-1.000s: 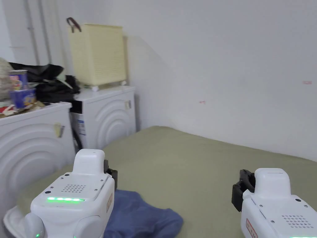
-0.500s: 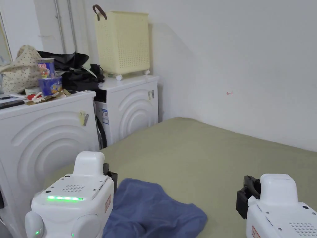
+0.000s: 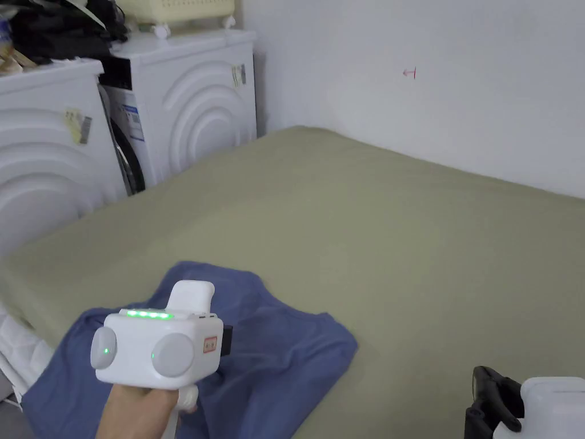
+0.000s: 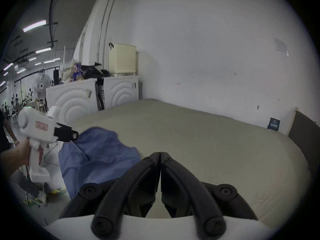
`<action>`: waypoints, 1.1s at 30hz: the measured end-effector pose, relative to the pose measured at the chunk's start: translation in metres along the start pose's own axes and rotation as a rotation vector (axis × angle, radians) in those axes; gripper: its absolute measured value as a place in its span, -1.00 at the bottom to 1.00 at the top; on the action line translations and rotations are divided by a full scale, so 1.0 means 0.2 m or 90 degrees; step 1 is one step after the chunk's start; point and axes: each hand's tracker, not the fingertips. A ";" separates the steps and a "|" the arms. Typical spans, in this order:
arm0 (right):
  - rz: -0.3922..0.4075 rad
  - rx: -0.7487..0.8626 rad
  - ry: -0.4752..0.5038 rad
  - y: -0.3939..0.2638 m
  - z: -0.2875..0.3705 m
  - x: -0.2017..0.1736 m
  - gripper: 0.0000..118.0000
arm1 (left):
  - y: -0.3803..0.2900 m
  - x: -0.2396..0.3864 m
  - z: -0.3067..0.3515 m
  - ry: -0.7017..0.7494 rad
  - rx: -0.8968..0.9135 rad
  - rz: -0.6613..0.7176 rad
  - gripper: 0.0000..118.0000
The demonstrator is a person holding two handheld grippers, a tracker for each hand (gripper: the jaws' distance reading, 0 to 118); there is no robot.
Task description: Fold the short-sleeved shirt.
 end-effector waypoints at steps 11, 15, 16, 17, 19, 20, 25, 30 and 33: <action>-0.016 -0.056 -0.012 -0.14 0.04 0.04 -0.89 | -0.09 0.10 -0.28 0.012 -0.188 -0.059 0.95; -0.019 -0.066 -0.017 -0.16 0.12 0.08 -0.89 | -0.09 0.13 -0.28 0.027 -0.178 -0.083 0.79; -0.020 -0.065 -0.021 -0.16 0.15 0.10 -0.89 | -0.08 0.13 -0.24 0.023 -0.165 -0.082 0.46; -0.022 -0.064 -0.026 -0.15 0.19 0.12 -0.89 | -0.06 0.14 -0.20 0.016 -0.143 -0.087 -0.37; -0.028 -0.056 -0.036 -0.15 0.27 0.17 -0.89 | -0.01 0.13 -0.14 0.047 -0.136 -0.102 -0.87; -0.029 -0.051 -0.047 -0.14 0.32 0.19 -0.89 | 0.00 0.10 -0.12 0.029 -0.143 -0.094 -0.87; -0.031 -0.030 -0.109 -0.16 0.60 0.38 -0.89 | 0.12 0.20 0.11 0.003 -0.049 -0.105 -0.87; -0.076 -0.024 -0.175 -0.20 0.82 0.57 -0.89 | 0.17 0.74 0.41 -0.078 -0.011 -0.218 -0.87; -0.086 -0.019 -0.213 -0.23 0.95 0.67 -0.89 | 0.23 1.09 0.47 -0.154 0.013 -0.269 -0.87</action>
